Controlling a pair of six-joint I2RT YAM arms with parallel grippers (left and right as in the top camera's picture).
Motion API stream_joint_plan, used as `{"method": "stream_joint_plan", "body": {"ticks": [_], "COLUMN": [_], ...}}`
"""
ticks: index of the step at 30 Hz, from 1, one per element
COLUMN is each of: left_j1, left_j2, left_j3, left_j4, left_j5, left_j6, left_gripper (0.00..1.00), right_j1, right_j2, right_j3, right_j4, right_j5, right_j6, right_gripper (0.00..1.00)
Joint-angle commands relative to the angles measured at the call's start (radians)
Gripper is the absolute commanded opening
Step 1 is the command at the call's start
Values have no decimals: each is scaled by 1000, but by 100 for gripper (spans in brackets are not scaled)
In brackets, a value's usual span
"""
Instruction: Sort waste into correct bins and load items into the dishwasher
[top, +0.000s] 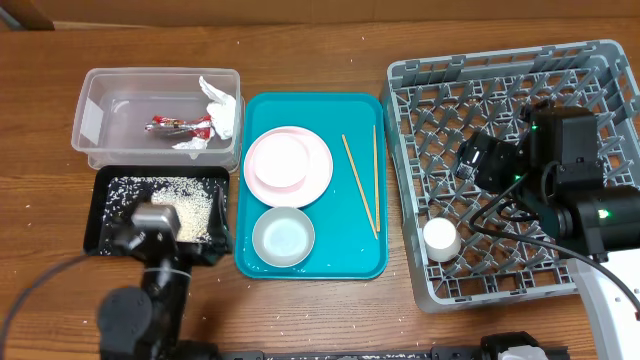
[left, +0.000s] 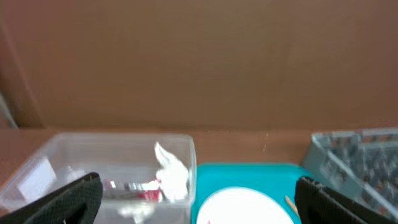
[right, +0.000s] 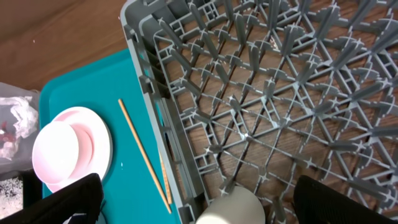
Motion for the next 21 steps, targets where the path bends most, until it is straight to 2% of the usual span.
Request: {"method": "stream_joint_plan", "body": {"ticks": [1,9,13,18,21], "left_j1": [5,5,5,5,4], "left_j2": [-135,-294,-292,-292,-292], "left_j3": [-175,-352,-422,-529,-535], "left_j4": [87,87,112,228,217], "left_j5": [65,68,67,68,69], "left_j6": [-16,-15,-15,-15,-15], "left_gripper": [100,100,100,100,100], "right_j1": [-6,-6,-6,-6,-6], "right_j2": [0,0,0,0,0], "right_j3": [5,5,5,5,5], "right_j4": [6,6,5,6,5], "right_j5": [8,8,8,8,8], "right_j6": [1,1,1,1,1], "right_gripper": [100,100,100,100,100]}}
